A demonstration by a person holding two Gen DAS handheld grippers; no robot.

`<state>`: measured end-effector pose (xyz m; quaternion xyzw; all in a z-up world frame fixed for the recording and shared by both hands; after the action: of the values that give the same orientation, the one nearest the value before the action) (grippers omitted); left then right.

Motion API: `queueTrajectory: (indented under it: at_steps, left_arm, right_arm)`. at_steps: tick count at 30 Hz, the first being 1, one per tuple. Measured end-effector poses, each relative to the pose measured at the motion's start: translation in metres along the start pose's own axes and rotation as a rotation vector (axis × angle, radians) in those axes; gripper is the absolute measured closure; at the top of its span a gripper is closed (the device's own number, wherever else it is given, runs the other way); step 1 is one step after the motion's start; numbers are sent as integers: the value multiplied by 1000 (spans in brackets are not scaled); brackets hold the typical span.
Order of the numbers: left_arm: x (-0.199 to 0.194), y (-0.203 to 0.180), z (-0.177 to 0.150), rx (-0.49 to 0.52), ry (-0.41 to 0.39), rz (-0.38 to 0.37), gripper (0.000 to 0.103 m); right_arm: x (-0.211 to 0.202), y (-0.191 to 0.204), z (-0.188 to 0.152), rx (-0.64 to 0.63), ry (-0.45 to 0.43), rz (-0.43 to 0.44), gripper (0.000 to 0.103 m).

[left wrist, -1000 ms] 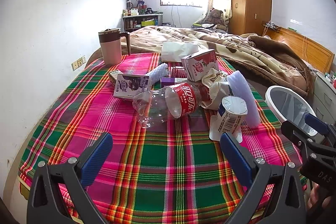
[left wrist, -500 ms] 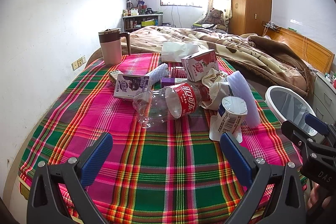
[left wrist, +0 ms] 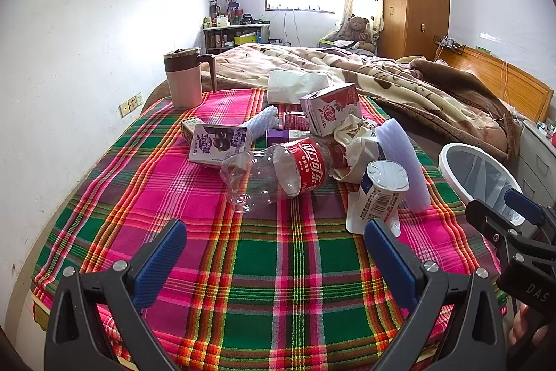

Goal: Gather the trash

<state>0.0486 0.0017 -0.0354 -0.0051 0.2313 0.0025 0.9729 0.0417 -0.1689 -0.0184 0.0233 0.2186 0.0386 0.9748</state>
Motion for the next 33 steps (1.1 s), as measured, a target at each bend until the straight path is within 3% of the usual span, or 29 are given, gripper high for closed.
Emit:
queueTrajectory:
  at_steps: [33]
  left_arm:
    - [8, 4, 5, 5, 22, -14, 0]
  right_arm:
    - [8, -1, 2, -19, -2, 2, 7]
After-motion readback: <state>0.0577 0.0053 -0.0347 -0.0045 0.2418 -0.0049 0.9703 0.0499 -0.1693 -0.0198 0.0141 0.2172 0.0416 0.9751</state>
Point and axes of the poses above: each gripper's, at about its wrist camera, not at the fingertips, and x roughly the way its jaws point, y to its left, z to its top, the point moved 7 cm from there along x, roughly the way its jaws point, and after that the axes turned 10 degrees about -y, right-handed, at the moved point
